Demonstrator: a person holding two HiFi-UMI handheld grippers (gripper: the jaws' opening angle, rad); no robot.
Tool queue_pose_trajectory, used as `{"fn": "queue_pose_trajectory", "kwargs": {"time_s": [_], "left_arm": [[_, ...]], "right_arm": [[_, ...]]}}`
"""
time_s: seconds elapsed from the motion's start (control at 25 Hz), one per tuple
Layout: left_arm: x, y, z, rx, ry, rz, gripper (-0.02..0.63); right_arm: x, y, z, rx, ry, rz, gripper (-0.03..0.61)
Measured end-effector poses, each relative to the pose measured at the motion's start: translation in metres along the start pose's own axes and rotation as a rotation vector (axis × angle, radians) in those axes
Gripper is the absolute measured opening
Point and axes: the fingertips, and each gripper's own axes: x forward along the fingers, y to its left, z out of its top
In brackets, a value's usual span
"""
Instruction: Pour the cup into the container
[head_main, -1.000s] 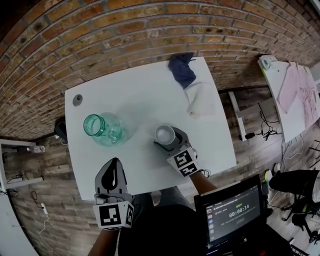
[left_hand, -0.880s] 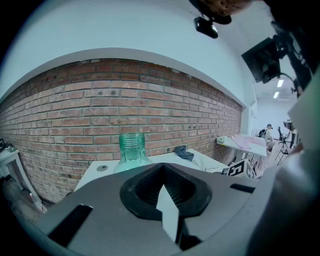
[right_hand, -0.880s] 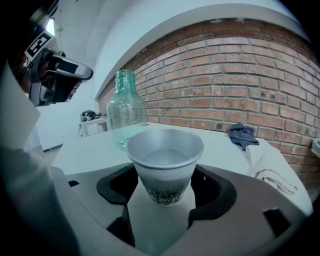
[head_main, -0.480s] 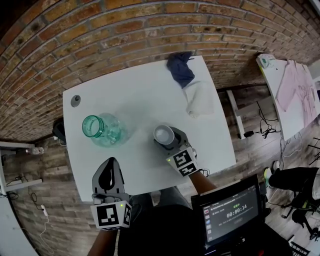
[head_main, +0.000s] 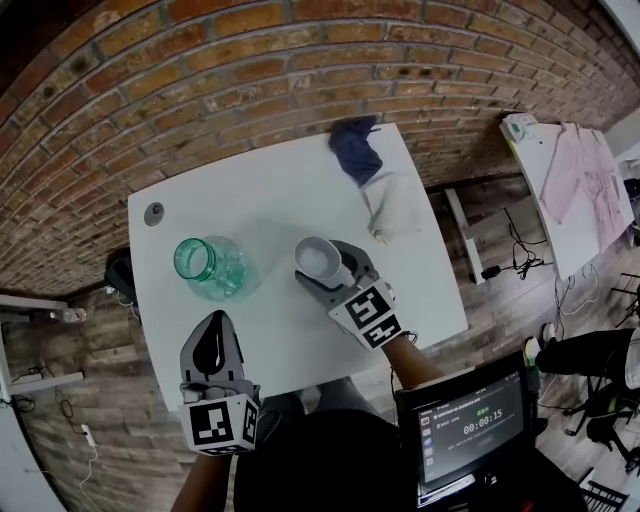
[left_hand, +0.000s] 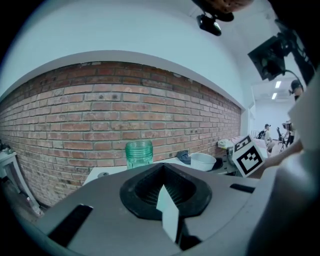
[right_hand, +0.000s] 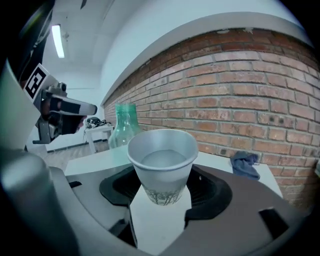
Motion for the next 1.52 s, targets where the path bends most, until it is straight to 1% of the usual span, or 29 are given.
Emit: {"fn": "queue_pose_trajectory", "kwargs": {"time_s": [0.32, 0.44, 0.56, 0.76, 1.16, 1.4, 1.52], "left_arm": [[-0.009, 0.019, 0.019, -0.001, -0.064, 0.008, -0.003], [-0.011, 0.029, 0.021, -0.005, -0.073, 0.015, -0.003], [-0.012, 0.041, 0.023, -0.009, -0.074, 0.024, -0.003], [-0.012, 0.054, 0.025, -0.025, -0.072, 0.028, -0.003], [-0.008, 0.073, 0.035, -0.04, -0.104, 0.027, -0.003], [-0.001, 0.08, 0.034, -0.053, -0.103, 0.02, -0.003], [0.001, 0.084, 0.034, -0.06, -0.106, 0.019, -0.003]], "right_arm": [[-0.011, 0.017, 0.099, -0.129, -0.078, 0.045, 0.281], [-0.014, 0.025, 0.123, -0.177, -0.085, 0.063, 0.281], [-0.008, 0.035, 0.138, -0.214, -0.072, 0.082, 0.281], [0.01, 0.049, 0.143, -0.274, -0.019, 0.109, 0.281], [0.039, 0.053, 0.143, -0.393, 0.088, 0.092, 0.281], [0.051, 0.053, 0.137, -0.509, 0.178, 0.082, 0.281], [0.056, 0.053, 0.135, -0.535, 0.21, 0.086, 0.281]]}}
